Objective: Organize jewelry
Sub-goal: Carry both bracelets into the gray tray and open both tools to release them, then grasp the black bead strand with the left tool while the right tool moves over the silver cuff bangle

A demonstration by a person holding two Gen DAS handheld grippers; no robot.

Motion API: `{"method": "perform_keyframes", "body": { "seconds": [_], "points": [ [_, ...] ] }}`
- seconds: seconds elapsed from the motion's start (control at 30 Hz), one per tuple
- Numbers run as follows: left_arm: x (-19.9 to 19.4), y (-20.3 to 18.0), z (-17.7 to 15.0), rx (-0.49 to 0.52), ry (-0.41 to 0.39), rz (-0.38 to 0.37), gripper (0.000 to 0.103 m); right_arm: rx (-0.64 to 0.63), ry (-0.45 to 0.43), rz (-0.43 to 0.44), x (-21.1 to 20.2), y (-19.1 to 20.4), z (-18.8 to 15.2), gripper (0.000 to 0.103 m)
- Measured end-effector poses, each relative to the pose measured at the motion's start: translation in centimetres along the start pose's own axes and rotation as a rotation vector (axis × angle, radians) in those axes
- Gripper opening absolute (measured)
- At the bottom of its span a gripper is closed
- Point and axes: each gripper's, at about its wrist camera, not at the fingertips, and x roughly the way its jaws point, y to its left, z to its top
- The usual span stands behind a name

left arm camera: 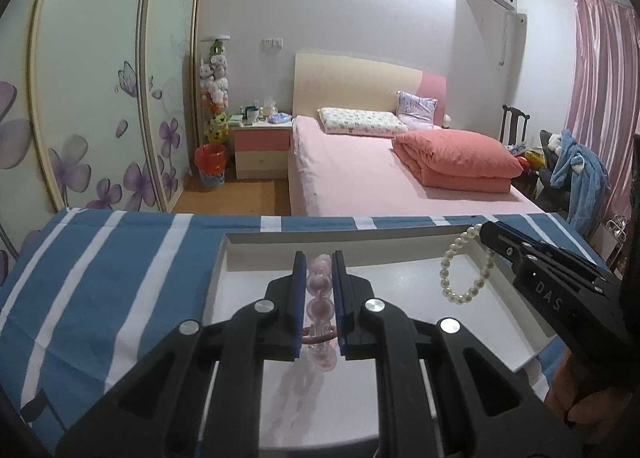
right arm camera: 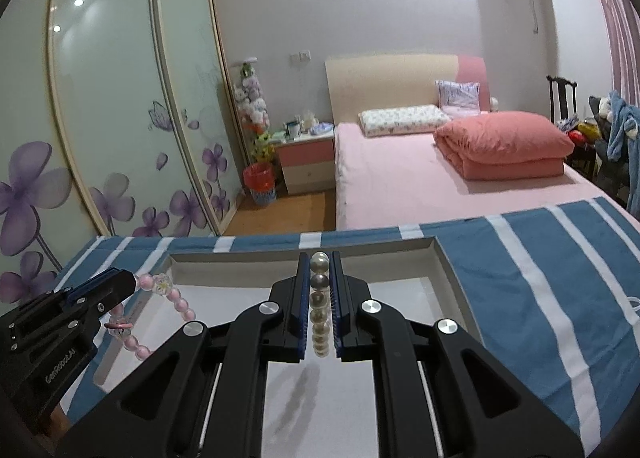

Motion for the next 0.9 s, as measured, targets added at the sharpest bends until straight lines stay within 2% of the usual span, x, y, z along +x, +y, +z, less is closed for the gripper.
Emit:
{"method": "perform_keyframes", "body": {
  "seconds": [0.1,0.13,0.2,0.23,0.53,0.9],
  "points": [
    [0.8,0.2,-0.2,-0.009,0.02,-0.001,0.015,0.01,0.036,-0.002,0.7,0.0,-0.1,0.013],
    [0.7,0.4,-0.2,-0.013,0.017,-0.001,0.015,0.012,0.042,-0.002,0.6,-0.2,-0.1,0.021],
    [0.2,0.6,-0.2,-0.022,0.005,0.0,0.027,0.021,0.03,-0.011,0.2,-0.5,-0.2,0.037],
    [0.0,0.6,-0.1,-0.026,-0.002,0.002,0.029,0.026,0.018,-0.017,-0.3,-0.6,-0.2,0.038],
    [-3.0,2.4,0.3,-0.068,-0.04,0.038,0.029,0.04,-0.024,-0.036,-2.6,-1.1,0.4,0.038],
    [-8.3,2.6,-2.8,-0.069,-0.03,0.022,0.029,0.027,-0.021,-0.053,-6.6,-1.6,-1.2,0.038]
  ]
}}
